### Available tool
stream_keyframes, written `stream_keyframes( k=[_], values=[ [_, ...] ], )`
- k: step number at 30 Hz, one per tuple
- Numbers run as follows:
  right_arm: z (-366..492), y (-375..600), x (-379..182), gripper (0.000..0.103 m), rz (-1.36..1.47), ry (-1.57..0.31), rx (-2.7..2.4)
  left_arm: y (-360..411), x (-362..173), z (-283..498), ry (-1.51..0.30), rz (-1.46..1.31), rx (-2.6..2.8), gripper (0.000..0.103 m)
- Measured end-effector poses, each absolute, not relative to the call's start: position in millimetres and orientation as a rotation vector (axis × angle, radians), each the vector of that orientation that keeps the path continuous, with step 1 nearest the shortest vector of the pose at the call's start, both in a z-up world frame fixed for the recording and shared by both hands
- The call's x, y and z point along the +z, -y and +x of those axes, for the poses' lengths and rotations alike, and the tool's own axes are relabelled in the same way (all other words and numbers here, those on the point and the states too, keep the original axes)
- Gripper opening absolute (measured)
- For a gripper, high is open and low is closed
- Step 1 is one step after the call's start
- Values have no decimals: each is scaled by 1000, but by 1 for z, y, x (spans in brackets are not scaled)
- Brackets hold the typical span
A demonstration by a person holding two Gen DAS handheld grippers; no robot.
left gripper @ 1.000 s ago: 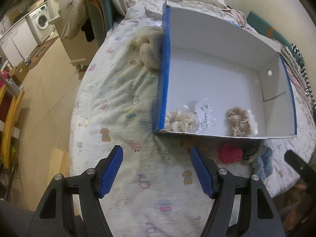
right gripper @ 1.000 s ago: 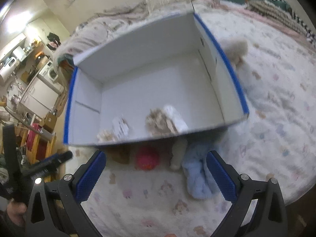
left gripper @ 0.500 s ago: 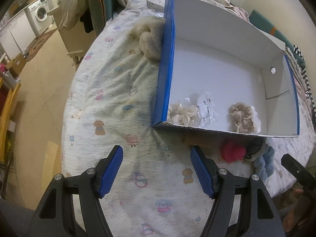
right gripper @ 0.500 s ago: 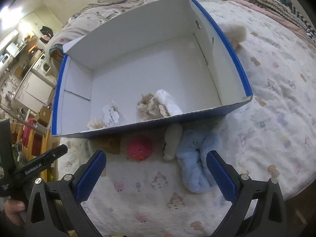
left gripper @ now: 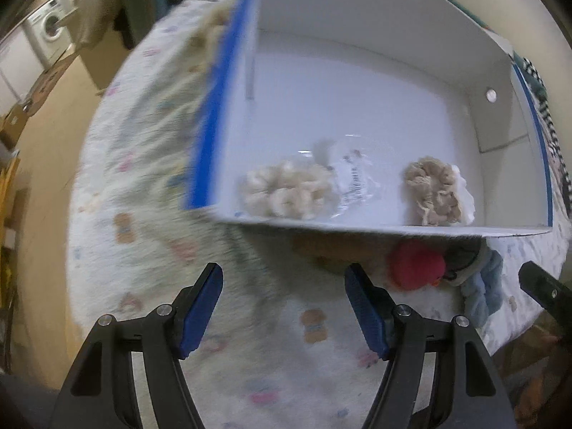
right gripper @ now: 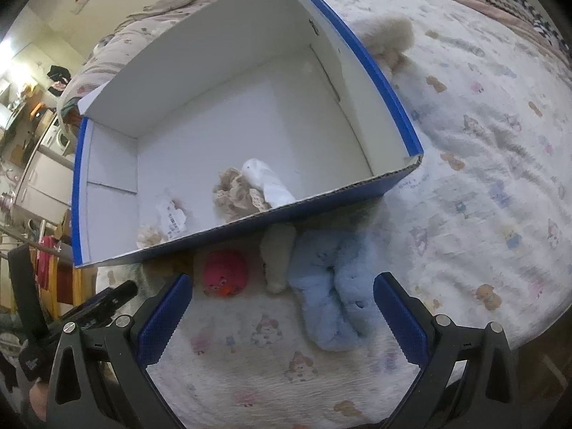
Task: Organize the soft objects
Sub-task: 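Withdraw both grippers from the box and move back over the bed, then grasp the pink rubber duck beside the box with the right gripper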
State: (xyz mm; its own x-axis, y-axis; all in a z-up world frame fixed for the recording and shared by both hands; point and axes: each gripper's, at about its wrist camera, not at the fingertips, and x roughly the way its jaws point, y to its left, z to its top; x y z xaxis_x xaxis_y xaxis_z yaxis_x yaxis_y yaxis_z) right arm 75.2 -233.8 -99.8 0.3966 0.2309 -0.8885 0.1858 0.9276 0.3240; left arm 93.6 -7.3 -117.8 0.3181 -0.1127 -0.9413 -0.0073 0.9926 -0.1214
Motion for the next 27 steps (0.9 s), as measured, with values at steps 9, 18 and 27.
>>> stream_keyframes(
  k=[9, 18, 27],
  values=[
    [78, 233, -105, 103, 387, -1194, 27, 26, -144, 123, -1272, -132, -97, 51],
    [82, 231, -108, 103, 400, -1204, 41, 9, -135, 117, -1253, -244, -175, 4],
    [86, 219, -109, 79, 510, -1208, 189, -6, -102, 86, -1210, -203, -191, 4]
  ],
)
